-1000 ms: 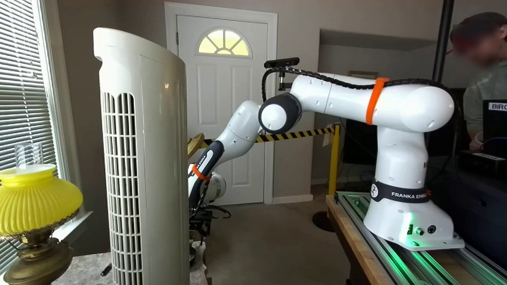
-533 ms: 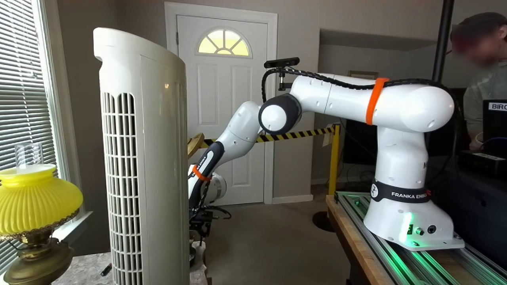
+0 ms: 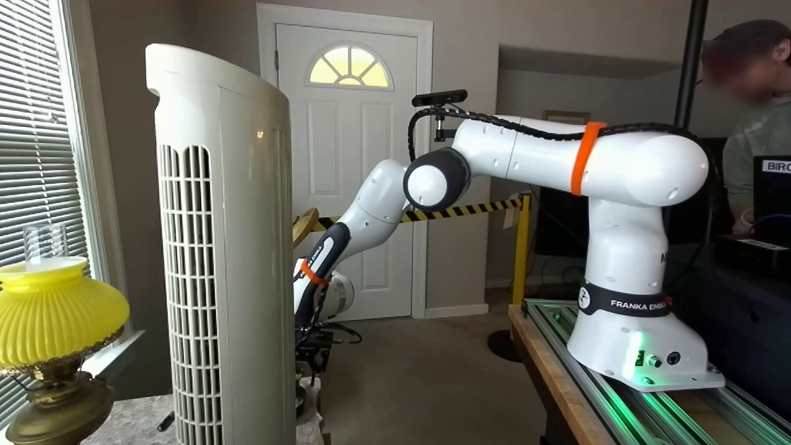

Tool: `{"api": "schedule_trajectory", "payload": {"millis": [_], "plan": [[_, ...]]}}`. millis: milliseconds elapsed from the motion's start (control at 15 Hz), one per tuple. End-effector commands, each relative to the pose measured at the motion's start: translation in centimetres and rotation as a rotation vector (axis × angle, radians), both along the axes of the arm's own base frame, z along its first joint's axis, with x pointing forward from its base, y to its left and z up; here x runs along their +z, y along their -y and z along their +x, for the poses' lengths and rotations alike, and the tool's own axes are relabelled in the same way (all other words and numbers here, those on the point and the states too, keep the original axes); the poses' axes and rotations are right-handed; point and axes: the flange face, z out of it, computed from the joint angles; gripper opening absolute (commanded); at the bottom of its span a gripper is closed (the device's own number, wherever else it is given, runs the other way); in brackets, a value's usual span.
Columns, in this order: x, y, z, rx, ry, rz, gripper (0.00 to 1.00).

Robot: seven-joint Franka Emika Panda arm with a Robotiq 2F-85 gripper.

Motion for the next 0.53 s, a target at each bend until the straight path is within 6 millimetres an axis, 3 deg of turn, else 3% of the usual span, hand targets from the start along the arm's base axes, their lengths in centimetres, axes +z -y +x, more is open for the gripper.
{"api": "schedule_trajectory", "payload": {"millis": [0, 200, 267, 467], "plan": [[-0.82, 0.01, 0.22, 0.006, 0.026, -0.006, 0.56], [-0.67, 0.1, 0.31, 0.005, 0.036, -0.013, 0.44], [-0.61, 0.17, 0.36, 0.004, 0.041, -0.015, 0.46], [-0.53, 0.27, 0.47, 0.003, 0.049, -0.019, 0.4]]}}
